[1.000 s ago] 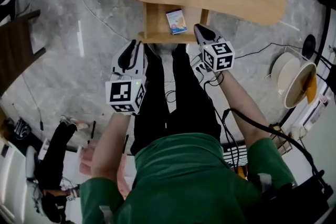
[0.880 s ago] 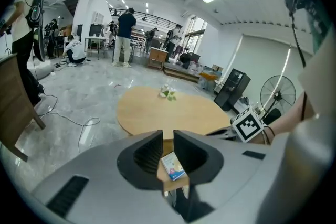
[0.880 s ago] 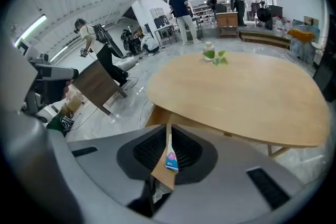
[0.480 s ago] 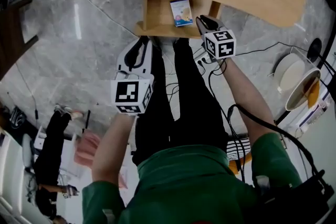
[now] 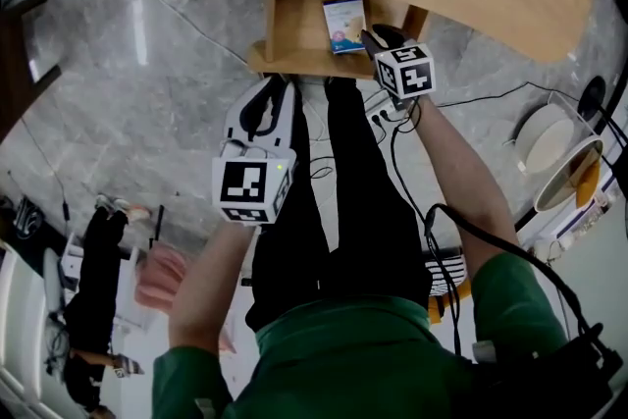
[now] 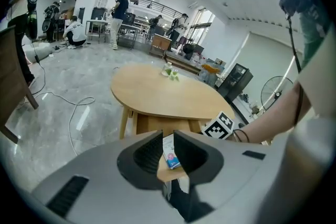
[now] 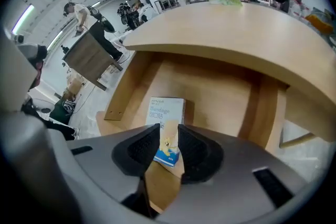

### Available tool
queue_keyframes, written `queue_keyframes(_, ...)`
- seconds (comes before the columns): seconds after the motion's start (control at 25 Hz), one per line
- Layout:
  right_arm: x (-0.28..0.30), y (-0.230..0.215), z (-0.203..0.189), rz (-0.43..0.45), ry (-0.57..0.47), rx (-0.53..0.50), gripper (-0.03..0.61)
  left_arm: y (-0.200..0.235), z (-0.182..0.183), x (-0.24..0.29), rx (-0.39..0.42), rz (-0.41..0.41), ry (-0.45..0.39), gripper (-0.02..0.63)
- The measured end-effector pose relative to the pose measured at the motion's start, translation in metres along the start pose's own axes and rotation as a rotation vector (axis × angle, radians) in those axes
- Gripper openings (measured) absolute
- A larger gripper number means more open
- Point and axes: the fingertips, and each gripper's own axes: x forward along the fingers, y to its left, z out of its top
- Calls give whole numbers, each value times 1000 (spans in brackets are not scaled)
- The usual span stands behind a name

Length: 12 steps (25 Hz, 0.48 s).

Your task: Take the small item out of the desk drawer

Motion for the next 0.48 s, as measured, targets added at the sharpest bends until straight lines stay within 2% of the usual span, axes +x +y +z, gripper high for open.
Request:
queue_keyframes(0.2, 27, -13, -11, -4, 58, 44, 147, 7, -2, 4, -15, -7, 1, 75)
queue_keyframes(0.36, 41, -15, -21, 12, 99, 54, 147, 18, -7, 5, -28, 2, 6, 75)
queue_keyframes(0.48, 36, -11, -22, 18, 127, 63, 138, 17, 4, -2, -37, 0, -3, 75)
